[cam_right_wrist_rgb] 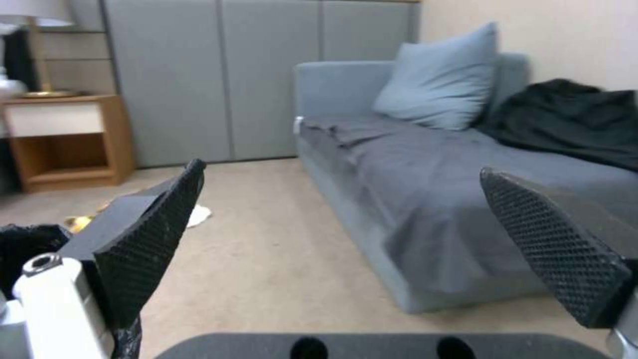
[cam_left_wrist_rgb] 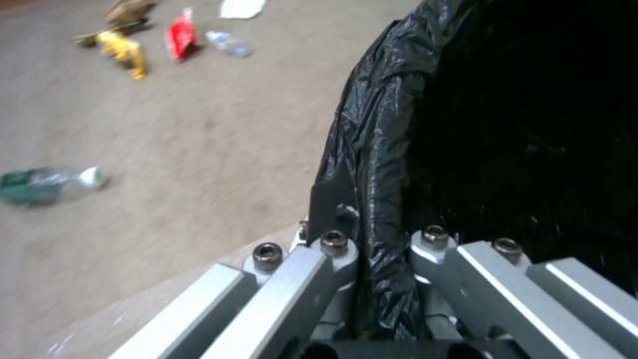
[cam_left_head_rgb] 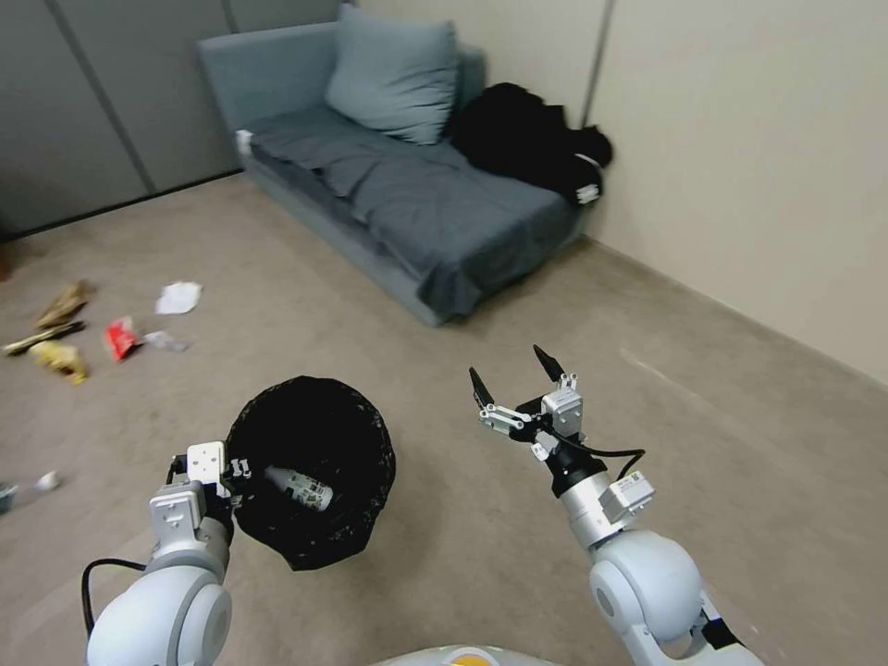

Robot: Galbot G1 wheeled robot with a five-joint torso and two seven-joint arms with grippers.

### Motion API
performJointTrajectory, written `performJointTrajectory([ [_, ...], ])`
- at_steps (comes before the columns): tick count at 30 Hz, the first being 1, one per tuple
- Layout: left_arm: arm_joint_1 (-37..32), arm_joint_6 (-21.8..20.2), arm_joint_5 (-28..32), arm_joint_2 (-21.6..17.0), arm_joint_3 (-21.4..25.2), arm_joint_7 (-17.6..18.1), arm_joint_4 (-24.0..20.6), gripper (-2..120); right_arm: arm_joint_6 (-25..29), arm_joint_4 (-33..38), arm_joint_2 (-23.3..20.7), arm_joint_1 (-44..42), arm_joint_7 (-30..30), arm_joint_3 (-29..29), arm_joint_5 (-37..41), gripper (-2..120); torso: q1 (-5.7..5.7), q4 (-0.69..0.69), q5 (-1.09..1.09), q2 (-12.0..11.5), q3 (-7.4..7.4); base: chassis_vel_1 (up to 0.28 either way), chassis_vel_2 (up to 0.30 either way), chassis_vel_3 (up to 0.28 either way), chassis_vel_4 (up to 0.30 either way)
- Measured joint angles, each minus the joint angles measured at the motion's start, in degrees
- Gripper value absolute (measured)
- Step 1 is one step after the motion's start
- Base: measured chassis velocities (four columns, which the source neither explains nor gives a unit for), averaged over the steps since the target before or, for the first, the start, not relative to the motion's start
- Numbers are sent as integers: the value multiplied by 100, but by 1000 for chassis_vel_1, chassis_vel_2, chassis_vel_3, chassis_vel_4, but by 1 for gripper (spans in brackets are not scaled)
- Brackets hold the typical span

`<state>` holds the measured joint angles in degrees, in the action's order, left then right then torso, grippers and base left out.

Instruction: Pick up the trash bin, then pick up the garbage from the floor and place it into the trash bin.

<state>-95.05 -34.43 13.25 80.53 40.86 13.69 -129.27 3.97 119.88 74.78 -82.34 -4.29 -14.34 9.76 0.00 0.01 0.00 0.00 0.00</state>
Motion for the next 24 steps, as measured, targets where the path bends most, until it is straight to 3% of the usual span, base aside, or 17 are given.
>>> performJointTrajectory([
  [24, 6, -8, -16, -7, -9, 0, -1, 1, 17, -22, 7, 27, -4, 40, 64, 100, 0, 0, 0, 0, 0, 122, 134, 123, 128],
])
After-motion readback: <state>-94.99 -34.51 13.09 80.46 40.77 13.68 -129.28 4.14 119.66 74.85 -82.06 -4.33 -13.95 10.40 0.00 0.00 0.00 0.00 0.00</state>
